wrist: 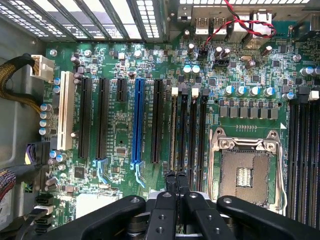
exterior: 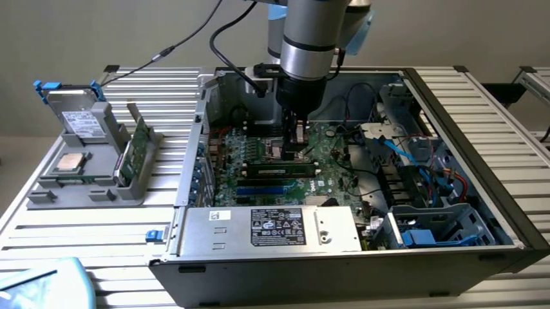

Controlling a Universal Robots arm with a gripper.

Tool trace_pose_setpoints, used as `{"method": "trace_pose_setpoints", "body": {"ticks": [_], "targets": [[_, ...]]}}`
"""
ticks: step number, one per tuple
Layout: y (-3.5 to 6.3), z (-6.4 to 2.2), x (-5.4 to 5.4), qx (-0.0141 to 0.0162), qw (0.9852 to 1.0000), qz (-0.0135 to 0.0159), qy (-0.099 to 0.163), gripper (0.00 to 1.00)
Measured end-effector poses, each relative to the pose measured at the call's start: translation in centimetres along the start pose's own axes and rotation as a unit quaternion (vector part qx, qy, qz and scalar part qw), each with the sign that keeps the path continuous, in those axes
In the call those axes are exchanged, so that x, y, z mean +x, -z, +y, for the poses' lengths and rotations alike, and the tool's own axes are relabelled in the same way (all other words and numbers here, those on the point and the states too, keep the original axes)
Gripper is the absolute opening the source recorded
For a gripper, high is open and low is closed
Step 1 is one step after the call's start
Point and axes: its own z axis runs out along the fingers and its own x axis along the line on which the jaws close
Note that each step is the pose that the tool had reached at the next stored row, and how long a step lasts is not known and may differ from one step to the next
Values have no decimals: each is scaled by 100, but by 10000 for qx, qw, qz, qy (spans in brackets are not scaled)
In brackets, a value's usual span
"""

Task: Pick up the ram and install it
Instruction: 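Press down the ram until it locks into place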

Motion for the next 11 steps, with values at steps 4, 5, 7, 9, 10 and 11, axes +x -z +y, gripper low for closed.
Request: {"method": "trace_pose_setpoints", "body": {"ticks": [4,5,7,9,10,11], "targets": [[1,-13,1,0,10000,0,0,11],[2,-35,1,-1,10000,0,0,11],[9,-120,4,-18,10000,-1,1,11],[16,-207,7,-37,10000,-1,3,11],[19,-253,8,-48,10000,-1,4,11],[19,-284,9,-55,10000,-2,4,11]]}}
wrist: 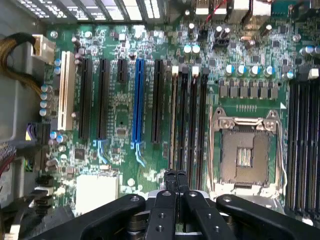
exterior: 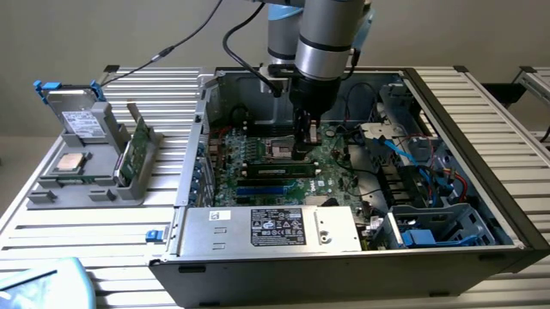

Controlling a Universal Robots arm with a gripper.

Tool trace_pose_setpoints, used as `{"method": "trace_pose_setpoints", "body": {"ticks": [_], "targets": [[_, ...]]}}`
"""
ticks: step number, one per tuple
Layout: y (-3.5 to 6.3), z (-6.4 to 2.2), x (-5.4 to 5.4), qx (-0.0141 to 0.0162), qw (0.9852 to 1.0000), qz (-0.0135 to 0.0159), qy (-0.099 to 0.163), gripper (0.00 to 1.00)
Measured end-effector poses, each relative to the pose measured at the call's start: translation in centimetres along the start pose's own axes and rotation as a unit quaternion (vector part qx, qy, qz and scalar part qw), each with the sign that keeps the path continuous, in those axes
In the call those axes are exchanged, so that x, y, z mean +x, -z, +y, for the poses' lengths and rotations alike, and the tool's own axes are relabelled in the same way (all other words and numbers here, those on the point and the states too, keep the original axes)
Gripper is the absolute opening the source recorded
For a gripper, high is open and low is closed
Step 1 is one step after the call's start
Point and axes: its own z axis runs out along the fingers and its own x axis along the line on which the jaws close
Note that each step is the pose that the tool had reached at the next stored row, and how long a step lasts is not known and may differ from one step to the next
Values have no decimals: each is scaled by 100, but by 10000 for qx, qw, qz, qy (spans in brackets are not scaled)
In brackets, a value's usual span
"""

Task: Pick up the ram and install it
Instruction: 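Press down the ram until it locks into place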

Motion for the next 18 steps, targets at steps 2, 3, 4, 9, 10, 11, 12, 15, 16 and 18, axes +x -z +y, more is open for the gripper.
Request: {"method": "trace_pose_setpoints", "body": {"ticks": [2,3,4,9,10,11,12,15,16,18], "targets": [[-6,-4,1,-1,10000,0,0,11],[-15,-4,1,-1,10000,0,0,11],[-31,-3,1,-1,10000,0,0,11],[-105,-9,-3,-1,10000,0,0,11],[-110,-10,-4,-1,10000,-1,0,11],[-113,-10,-3,-1,10000,1,0,11],[-113,-10,-3,-2,10000,1,0,11],[-118,-10,-4,-1,10000,-1,0,11],[-124,-11,-5,-1,10000,-2,1,11],[-136,-12,-6,-1,10000,0,0,11]]}}
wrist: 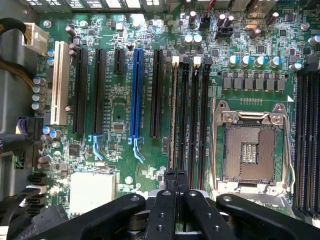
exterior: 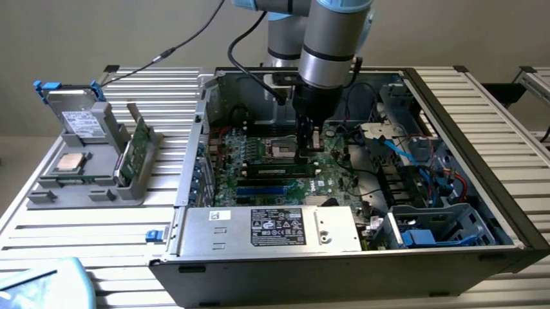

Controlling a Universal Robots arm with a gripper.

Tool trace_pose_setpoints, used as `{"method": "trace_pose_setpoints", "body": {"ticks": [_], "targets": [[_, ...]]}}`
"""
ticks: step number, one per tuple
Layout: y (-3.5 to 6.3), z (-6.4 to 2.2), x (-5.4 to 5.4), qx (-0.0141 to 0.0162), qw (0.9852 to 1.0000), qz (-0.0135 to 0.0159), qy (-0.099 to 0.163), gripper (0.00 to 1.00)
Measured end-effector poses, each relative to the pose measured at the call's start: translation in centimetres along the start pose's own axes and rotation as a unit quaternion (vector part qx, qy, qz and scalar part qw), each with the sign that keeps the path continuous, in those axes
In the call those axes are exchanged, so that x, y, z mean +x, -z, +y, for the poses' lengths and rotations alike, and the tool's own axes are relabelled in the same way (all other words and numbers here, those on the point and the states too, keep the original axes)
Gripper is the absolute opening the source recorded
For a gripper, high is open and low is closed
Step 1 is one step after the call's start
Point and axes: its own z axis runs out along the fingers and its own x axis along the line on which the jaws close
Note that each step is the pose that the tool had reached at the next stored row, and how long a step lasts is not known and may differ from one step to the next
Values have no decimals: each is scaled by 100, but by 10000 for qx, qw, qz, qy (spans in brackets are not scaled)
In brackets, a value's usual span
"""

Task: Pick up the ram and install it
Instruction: 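Press down the ram until it locks into place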

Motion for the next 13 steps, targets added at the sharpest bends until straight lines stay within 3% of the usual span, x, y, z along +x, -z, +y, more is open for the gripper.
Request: {"method": "trace_pose_setpoints", "body": {"ticks": [13], "targets": [[-68,-2,-5,0,10000,3,0,11]]}}
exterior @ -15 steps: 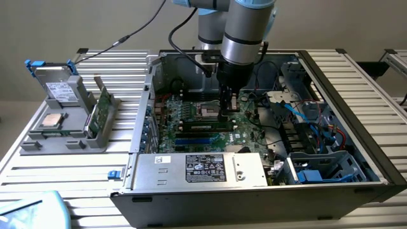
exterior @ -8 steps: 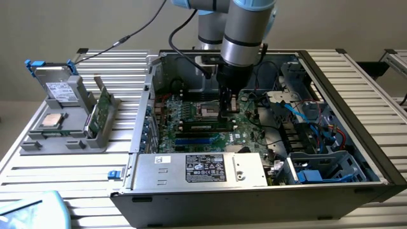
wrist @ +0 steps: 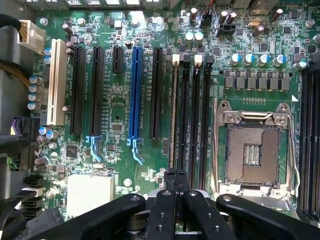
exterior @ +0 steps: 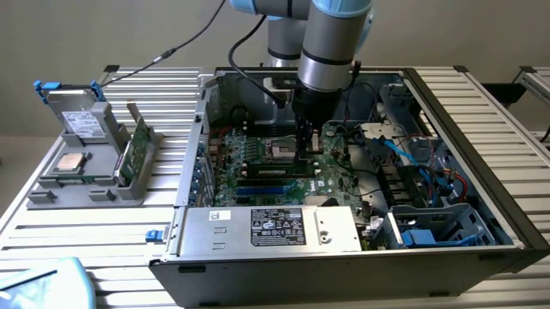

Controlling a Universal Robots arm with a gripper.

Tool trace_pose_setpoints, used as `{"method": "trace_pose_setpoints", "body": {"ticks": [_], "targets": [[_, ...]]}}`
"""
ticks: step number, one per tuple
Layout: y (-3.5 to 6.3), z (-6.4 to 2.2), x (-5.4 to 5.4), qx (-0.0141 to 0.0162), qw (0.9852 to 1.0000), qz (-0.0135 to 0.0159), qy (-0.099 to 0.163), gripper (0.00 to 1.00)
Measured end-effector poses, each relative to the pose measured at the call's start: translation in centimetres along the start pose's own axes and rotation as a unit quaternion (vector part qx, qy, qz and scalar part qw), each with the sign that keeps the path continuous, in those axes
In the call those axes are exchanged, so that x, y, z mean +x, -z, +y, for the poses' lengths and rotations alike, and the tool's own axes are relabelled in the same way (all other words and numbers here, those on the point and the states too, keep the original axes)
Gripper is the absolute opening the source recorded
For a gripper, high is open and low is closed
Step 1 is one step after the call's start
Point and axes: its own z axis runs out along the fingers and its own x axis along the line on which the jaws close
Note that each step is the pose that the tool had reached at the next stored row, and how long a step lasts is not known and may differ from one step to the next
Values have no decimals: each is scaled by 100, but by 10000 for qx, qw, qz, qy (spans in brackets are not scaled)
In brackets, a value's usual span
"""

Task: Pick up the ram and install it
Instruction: 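Press down the ram until it locks into place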

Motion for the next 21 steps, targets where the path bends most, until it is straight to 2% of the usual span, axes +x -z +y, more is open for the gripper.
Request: {"method": "trace_pose_setpoints", "body": {"ticks": [7,21], "targets": [[-20,9,-2,1,10000,-1,0,11],[-38,280,-9,1,10000,-4,0,11]]}}
